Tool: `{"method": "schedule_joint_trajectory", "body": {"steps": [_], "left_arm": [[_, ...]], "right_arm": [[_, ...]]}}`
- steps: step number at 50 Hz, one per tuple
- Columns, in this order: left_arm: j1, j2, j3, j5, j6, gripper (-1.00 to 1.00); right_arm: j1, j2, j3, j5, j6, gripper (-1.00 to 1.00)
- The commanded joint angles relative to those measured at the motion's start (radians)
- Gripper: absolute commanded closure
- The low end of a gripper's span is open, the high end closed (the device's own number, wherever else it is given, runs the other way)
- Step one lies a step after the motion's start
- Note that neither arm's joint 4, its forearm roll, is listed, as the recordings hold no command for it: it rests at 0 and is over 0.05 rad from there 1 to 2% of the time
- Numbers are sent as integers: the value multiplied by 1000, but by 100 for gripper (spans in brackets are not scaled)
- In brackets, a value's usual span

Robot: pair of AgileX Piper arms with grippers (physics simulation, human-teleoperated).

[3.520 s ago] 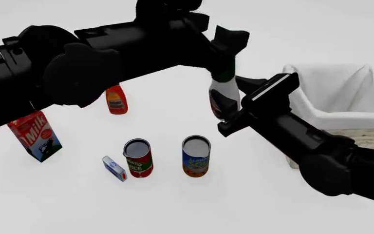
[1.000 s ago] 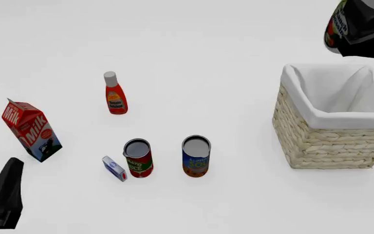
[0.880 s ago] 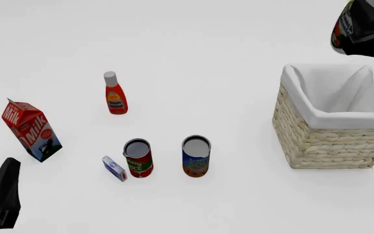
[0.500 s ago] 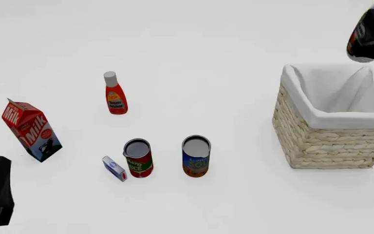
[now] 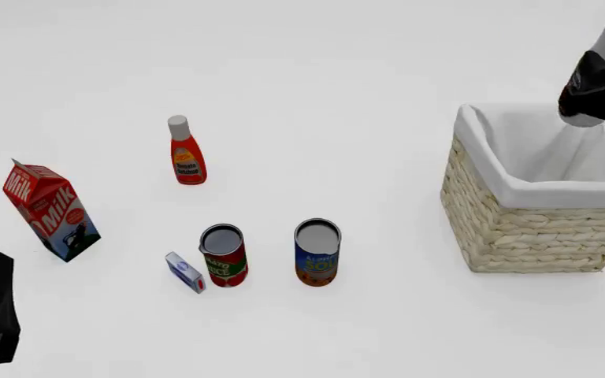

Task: Pick the salad dressing and place it in the basket.

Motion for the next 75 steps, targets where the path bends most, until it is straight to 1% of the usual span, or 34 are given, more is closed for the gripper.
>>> {"method": "schedule_joint_trajectory", "body": {"steps": [1,27,34,49,75], "left_arm": [[3,0,0,10,6,-100],[1,0,0,20,15,-100],[0,0,0,23,17,-100],[-2,0,0,24,24,-100],[2,0,0,28,22,-100]], "right_arm": [[-19,63,-3,-36,23,100],[-38,125,28,-71,26,100],[-37,151,22,-76,20,100],[-30,243,0,-104,30,100],[-39,304,-6,-121,33,100]]}}
